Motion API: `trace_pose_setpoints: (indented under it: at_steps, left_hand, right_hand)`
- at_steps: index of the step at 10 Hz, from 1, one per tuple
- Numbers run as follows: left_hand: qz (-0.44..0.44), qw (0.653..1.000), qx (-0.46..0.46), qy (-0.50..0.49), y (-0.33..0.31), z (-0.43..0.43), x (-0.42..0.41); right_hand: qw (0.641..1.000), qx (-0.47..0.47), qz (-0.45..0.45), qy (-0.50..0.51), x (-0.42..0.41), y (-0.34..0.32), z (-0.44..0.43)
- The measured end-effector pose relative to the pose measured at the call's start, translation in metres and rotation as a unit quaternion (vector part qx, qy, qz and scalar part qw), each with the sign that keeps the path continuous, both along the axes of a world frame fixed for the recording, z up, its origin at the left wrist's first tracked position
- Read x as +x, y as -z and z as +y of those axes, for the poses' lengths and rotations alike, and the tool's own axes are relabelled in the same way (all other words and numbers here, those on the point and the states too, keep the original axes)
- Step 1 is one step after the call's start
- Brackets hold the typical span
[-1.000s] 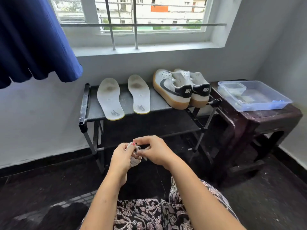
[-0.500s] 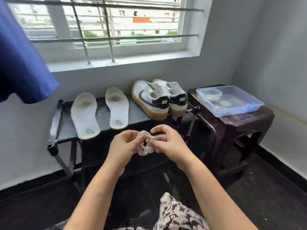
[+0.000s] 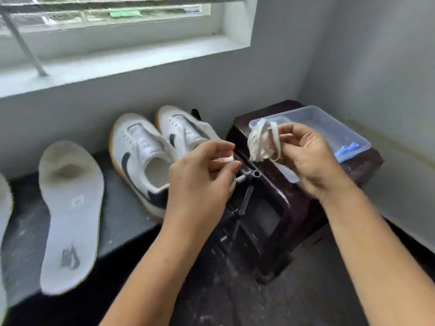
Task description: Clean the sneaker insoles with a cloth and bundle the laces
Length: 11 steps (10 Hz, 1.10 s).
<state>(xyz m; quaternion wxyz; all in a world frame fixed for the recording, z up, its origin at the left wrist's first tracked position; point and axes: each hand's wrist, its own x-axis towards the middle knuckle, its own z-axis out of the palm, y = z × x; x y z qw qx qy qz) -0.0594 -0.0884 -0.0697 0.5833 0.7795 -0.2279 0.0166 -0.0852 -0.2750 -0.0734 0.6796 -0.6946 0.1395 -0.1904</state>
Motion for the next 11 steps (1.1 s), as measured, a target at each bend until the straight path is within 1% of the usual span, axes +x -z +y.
trace_pose_setpoints:
  at_steps: [1, 2, 3, 4, 5, 6, 7, 8, 9, 10, 11]
  left_hand:
    - [0.029, 0.998, 0.029, 0.045, -0.018, -0.039, 0.014]
    - [0.063, 0.993, 0.061, 0.075, -0.027, -0.071, 0.019]
    - [0.112, 0.986, 0.093, 0.084, -0.027, -0.095, 0.020]
    - [0.164, 0.975, 0.124, 0.084, -0.022, -0.116, 0.024]
    - [0.202, 0.966, 0.144, 0.072, -0.013, -0.131, 0.029]
    - [0.235, 0.958, 0.155, 0.054, -0.004, -0.141, 0.031]
    - [0.261, 0.950, 0.163, 0.046, 0.003, -0.147, 0.032]
    - [0.272, 0.947, 0.166, 0.041, 0.007, -0.155, 0.034]
    - [0.275, 0.948, 0.158, 0.040, 0.010, -0.161, 0.035]
    - [0.274, 0.948, 0.158, 0.045, 0.016, -0.161, 0.032]
    - [0.257, 0.954, 0.146, 0.046, 0.018, -0.157, 0.027]
  right_hand:
    - [0.995, -0.055, 0.040, 0.070, 0.010, -0.016, -0.056]
    - [0.981, -0.116, 0.090, 0.124, 0.014, -0.020, -0.110]
    - [0.954, -0.205, 0.176, 0.128, 0.015, -0.013, -0.153]
    - [0.918, -0.285, 0.267, 0.074, 0.023, 0.001, -0.181]
    - [0.884, -0.328, 0.332, 0.022, 0.032, 0.021, -0.193]
    - [0.855, -0.355, 0.377, -0.016, 0.039, 0.039, -0.197]
    - [0.813, -0.409, 0.412, -0.039, 0.042, 0.049, -0.196]
    - [0.779, -0.466, 0.418, -0.032, 0.043, 0.052, -0.193]
    - [0.768, -0.482, 0.422, -0.022, 0.042, 0.050, -0.190]
    - [0.773, -0.474, 0.421, -0.007, 0.036, 0.047, -0.186]
    - [0.792, -0.479, 0.376, 0.048, 0.027, 0.041, -0.171]
